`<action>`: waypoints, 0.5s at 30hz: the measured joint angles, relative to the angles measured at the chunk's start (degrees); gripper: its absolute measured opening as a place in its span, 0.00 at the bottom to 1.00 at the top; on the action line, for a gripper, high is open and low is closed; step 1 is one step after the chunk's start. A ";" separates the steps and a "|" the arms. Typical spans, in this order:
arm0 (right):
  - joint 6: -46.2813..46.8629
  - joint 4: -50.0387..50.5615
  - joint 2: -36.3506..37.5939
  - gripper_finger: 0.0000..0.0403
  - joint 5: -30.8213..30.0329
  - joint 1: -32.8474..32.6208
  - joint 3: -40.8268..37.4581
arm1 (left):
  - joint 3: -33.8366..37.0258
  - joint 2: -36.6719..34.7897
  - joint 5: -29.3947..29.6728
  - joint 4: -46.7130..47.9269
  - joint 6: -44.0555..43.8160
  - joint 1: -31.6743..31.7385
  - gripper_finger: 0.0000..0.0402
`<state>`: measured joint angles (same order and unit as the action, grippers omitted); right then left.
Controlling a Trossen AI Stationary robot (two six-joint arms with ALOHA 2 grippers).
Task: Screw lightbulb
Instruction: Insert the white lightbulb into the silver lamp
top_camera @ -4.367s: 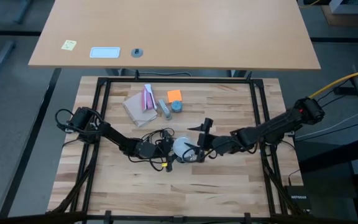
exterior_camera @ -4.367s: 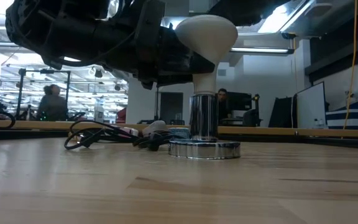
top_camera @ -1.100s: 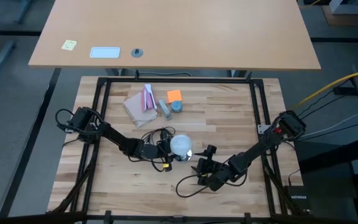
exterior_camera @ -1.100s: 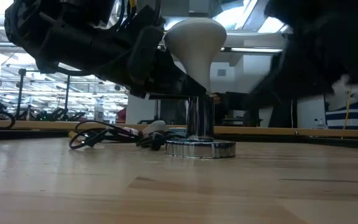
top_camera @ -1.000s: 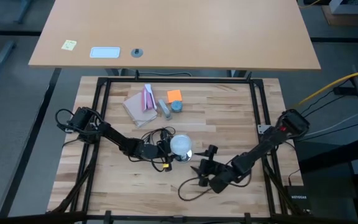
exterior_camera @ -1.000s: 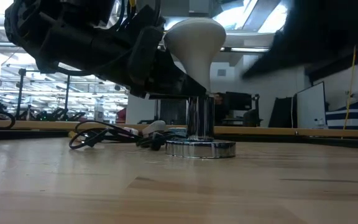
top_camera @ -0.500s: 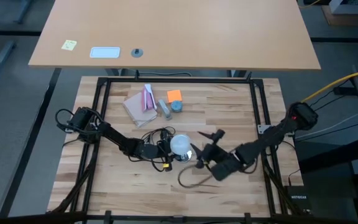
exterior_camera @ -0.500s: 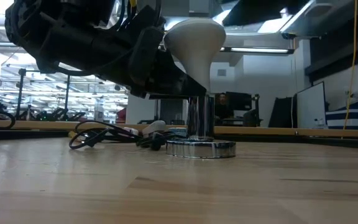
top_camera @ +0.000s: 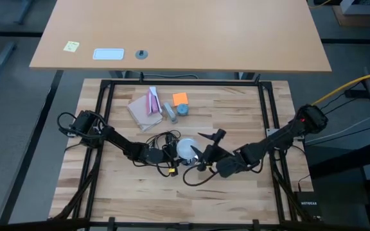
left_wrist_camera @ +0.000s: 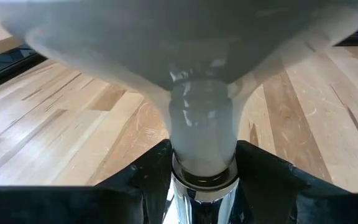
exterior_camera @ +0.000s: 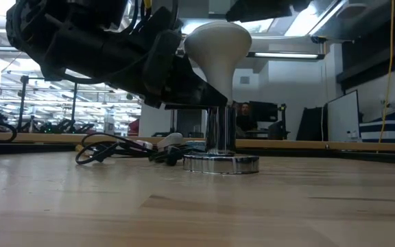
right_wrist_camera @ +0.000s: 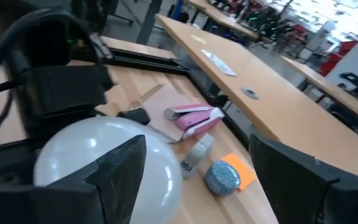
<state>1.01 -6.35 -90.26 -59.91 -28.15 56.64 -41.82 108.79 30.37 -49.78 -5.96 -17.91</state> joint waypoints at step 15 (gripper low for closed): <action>1.97 -0.61 -2.47 0.72 5.15 0.80 0.13 | -0.02 0.00 -0.16 -0.07 -0.04 0.00 0.43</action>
<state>2.98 -6.96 -92.73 -54.76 -27.35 56.77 -41.85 108.79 30.21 -49.84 -5.99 -17.91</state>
